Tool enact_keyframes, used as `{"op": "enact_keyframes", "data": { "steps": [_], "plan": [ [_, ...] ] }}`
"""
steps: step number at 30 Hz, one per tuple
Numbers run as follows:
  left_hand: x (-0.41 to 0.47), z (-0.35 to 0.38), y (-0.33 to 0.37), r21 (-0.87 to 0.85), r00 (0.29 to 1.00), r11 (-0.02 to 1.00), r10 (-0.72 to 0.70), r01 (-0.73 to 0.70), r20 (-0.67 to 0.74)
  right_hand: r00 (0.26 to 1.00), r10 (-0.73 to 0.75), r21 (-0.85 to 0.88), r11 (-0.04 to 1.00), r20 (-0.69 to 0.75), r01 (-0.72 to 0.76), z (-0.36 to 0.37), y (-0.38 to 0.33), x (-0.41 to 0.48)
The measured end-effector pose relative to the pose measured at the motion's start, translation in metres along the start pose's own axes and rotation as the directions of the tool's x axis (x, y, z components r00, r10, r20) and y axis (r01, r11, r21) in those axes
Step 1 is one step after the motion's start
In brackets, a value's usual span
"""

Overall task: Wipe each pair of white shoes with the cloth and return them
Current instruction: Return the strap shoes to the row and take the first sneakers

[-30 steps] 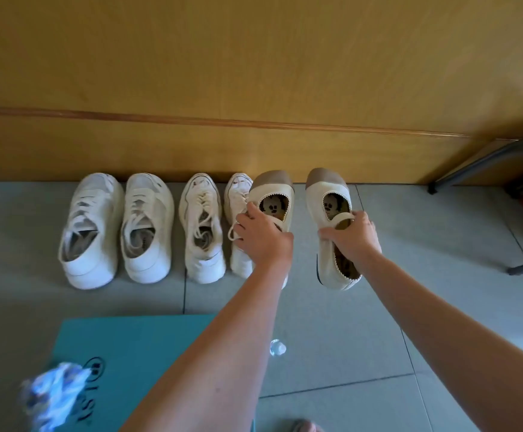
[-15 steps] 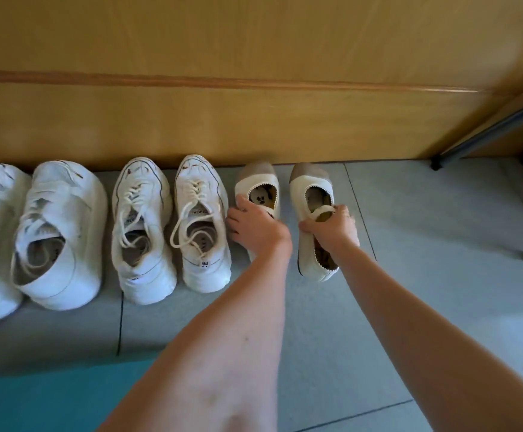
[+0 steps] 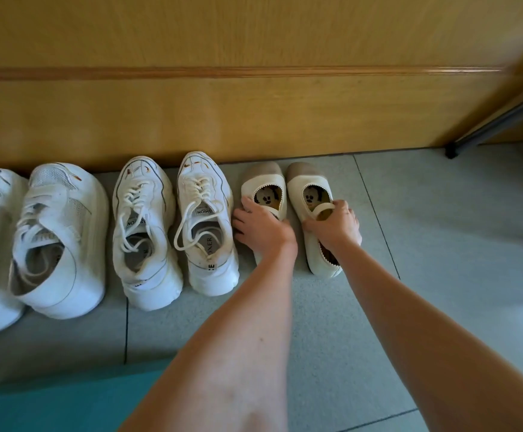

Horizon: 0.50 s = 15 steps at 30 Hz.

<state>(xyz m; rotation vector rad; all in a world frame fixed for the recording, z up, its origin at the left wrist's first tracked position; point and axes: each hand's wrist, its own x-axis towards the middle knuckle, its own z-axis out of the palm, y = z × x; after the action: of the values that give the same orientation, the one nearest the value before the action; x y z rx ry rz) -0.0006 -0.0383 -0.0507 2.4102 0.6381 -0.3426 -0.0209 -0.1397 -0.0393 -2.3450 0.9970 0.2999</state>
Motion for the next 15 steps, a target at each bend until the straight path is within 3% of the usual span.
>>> {"op": "enact_keyframes", "data": {
  "steps": [9, 12, 15],
  "plan": [
    [-0.001, -0.002, 0.000, 0.005, 1.000, 1.000, 0.004, -0.004, 0.013, 1.000, -0.013, 0.028, 1.000, 0.022, 0.013, -0.003, -0.003, -0.004],
    [-0.004, -0.008, 0.001, 0.000, 0.997, 0.997, 0.071, -0.071, 0.010, 0.999, -0.042, 0.037, 0.998, -0.006, 0.042, -0.007, -0.005, -0.011],
    [-0.010, -0.022, 0.009, -0.150, 0.979, 0.967, 0.201, -0.204, -0.034, 0.988, -0.086, 0.098, 0.990, -0.125, 0.099, -0.014, -0.010, -0.023]
  ]
}}
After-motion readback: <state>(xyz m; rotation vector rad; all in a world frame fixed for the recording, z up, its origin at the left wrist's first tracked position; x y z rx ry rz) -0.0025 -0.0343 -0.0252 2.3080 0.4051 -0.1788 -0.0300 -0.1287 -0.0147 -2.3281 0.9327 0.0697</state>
